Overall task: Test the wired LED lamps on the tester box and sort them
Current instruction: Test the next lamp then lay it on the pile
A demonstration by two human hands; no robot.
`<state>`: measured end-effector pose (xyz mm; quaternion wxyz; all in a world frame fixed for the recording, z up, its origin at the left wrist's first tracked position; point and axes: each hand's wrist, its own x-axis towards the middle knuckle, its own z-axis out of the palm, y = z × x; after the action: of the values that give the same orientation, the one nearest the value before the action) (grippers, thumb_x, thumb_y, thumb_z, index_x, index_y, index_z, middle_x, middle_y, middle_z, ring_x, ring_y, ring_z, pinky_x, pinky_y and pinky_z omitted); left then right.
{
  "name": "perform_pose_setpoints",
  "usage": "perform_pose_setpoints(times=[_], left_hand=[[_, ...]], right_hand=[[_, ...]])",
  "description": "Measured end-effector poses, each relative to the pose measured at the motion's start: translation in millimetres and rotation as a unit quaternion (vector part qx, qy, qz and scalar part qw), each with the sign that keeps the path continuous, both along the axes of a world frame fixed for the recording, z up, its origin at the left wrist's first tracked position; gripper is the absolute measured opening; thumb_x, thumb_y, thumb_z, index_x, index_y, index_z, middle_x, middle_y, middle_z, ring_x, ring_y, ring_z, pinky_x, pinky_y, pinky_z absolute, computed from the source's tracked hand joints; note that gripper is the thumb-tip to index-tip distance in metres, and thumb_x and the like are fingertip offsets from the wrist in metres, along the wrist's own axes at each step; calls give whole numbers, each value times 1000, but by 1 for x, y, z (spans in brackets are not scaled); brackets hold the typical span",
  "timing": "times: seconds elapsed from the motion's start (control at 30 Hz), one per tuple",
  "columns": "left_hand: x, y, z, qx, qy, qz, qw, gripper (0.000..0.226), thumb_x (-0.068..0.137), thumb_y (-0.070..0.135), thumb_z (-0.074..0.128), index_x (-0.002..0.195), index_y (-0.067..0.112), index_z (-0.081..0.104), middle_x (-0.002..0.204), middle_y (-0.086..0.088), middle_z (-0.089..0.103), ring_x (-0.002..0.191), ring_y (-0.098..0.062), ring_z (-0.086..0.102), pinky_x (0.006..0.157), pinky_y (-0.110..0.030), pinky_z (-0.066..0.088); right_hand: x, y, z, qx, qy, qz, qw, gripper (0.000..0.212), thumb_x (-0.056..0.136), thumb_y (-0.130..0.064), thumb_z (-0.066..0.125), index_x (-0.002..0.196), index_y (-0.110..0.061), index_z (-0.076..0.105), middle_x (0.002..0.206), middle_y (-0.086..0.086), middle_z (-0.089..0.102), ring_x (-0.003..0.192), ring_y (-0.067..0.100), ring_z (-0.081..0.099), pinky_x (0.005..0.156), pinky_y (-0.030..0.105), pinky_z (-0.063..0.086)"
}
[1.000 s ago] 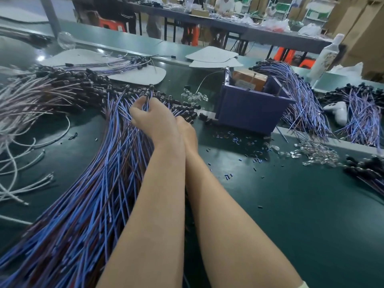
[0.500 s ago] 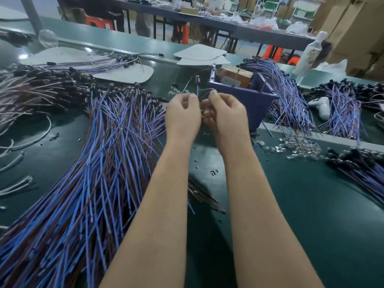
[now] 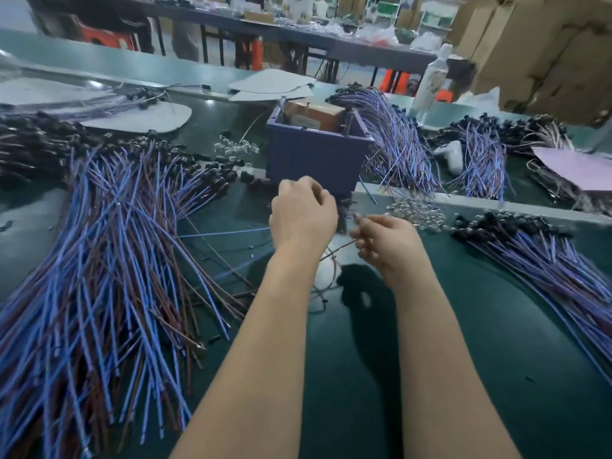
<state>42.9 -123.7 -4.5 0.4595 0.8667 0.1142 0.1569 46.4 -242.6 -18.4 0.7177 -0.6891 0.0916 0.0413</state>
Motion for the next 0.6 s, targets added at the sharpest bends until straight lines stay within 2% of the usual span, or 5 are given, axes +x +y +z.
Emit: perform_pose_setpoints(times=[0.17, 0.3, 0.47, 0.53, 0.6], left_hand=[[2, -4, -10, 28, 30, 0, 999, 23, 93, 28, 47, 105, 14, 60, 114, -8, 58, 106, -30, 54, 93, -43, 46], [7, -11, -15, 81, 104, -36, 991, 28, 95, 35, 44, 112, 20, 60, 116, -4, 62, 112, -29, 53, 99, -42, 42], [8, -22, -16, 2, 61, -101, 993, 32, 99, 30, 39, 95, 10, 65, 93, -5, 71, 97, -26, 62, 91, -34, 47], [7, -27, -13, -55, 6, -107, 993, 25, 98, 23, 45, 93, 10, 65, 84, 0, 70, 90, -19, 64, 83, -28, 47], [8, -30, -10, -60, -53, -103, 991, 20, 97, 20, 48, 98, 12, 66, 90, -2, 70, 90, -20, 63, 82, -29, 48]], right_hand=[[11, -25, -2, 168, -30, -124, 978, 20, 97, -7, 46, 81, -12, 57, 57, -3, 50, 35, 1, 35, 34, 11, 27], [14, -29, -6, 201, -30, -140, 969, 19, 95, -10, 46, 80, -14, 59, 47, -8, 50, 33, 2, 32, 33, 12, 24], [12, -20, -9, 156, -29, -110, 981, 21, 92, -9, 47, 76, -14, 59, 52, -4, 56, 36, 5, 36, 36, 13, 27], [10, -18, -11, 62, -54, -78, 994, 23, 91, -8, 47, 74, -14, 62, 62, -1, 60, 39, 6, 38, 39, 14, 29], [8, -15, -13, -47, -77, -41, 995, 26, 89, -10, 49, 71, -17, 66, 70, -1, 64, 45, 6, 40, 42, 15, 32]])
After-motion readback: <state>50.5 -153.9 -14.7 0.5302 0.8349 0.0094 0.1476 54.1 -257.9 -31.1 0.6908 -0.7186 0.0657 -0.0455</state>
